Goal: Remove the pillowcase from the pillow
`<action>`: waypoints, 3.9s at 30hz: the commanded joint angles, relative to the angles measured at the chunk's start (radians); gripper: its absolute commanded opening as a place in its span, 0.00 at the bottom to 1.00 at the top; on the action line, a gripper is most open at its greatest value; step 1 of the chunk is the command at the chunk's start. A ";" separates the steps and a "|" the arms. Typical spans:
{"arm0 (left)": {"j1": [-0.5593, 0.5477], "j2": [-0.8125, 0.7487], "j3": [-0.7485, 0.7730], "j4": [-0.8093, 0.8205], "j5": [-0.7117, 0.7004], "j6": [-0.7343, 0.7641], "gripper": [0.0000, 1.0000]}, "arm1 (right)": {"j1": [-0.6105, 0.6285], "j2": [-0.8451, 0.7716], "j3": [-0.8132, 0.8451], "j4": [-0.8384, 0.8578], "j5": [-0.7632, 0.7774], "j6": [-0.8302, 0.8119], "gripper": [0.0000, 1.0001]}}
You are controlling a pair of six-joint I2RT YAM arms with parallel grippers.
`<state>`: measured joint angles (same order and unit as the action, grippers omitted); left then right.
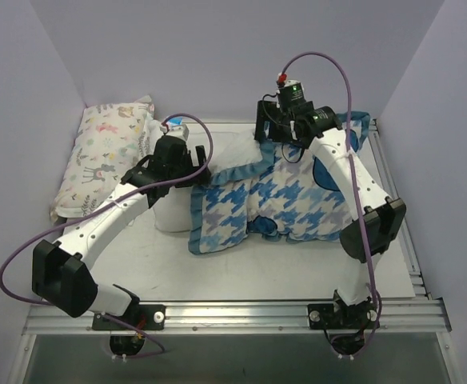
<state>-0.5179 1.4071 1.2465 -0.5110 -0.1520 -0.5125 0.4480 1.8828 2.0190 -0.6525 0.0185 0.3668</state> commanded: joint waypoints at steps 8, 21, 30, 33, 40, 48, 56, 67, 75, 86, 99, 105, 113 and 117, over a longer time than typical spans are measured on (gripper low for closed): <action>0.087 0.038 -0.131 0.261 0.224 -0.104 0.97 | 0.201 -0.402 -0.544 0.313 0.069 0.020 0.91; 0.134 0.087 -0.160 0.269 0.204 -0.127 0.97 | 0.132 -0.197 -0.604 0.290 0.107 0.115 0.13; 0.213 0.122 -0.200 0.292 0.186 -0.126 0.40 | -0.248 -0.537 -0.897 0.398 -0.061 0.245 0.00; 0.225 0.109 -0.183 0.276 0.201 -0.103 0.30 | -0.321 -0.535 -0.904 0.398 -0.164 0.244 0.00; 0.095 0.012 -0.062 0.163 0.096 -0.072 0.97 | -0.304 -0.349 -0.873 0.356 -0.141 0.210 0.00; -0.112 0.214 0.154 0.098 -0.116 -0.176 0.97 | -0.201 -0.215 -0.875 0.364 -0.144 0.215 0.00; -0.165 0.559 0.355 0.069 -0.112 -0.204 0.97 | -0.118 -0.180 -0.842 0.356 -0.138 0.215 0.00; -0.010 0.422 0.214 0.081 -0.129 -0.164 0.00 | -0.228 -0.281 -0.815 0.292 -0.132 0.182 0.00; 0.191 0.120 0.133 0.068 -0.135 -0.097 0.00 | -0.517 -0.436 -0.792 0.237 -0.199 0.185 0.00; 0.001 0.079 0.301 0.011 -0.239 0.006 0.00 | -0.128 -0.508 -0.622 0.150 -0.130 0.095 0.49; -0.017 0.085 0.320 -0.011 -0.251 0.000 0.00 | 0.297 -0.961 -1.112 0.234 0.248 0.196 0.87; -0.034 0.086 0.353 -0.024 -0.250 0.002 0.00 | 0.465 -0.780 -1.088 0.304 0.337 0.204 0.88; -0.037 0.069 0.360 -0.024 -0.232 0.005 0.00 | 0.494 -0.541 -1.036 0.356 0.330 0.230 0.89; -0.033 0.062 0.408 -0.027 -0.224 0.022 0.00 | 0.456 -0.528 -1.068 0.338 0.351 0.231 0.61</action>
<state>-0.5545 1.5391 1.5280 -0.6361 -0.3592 -0.5106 0.9302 1.3598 0.9390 -0.3161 0.3096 0.5755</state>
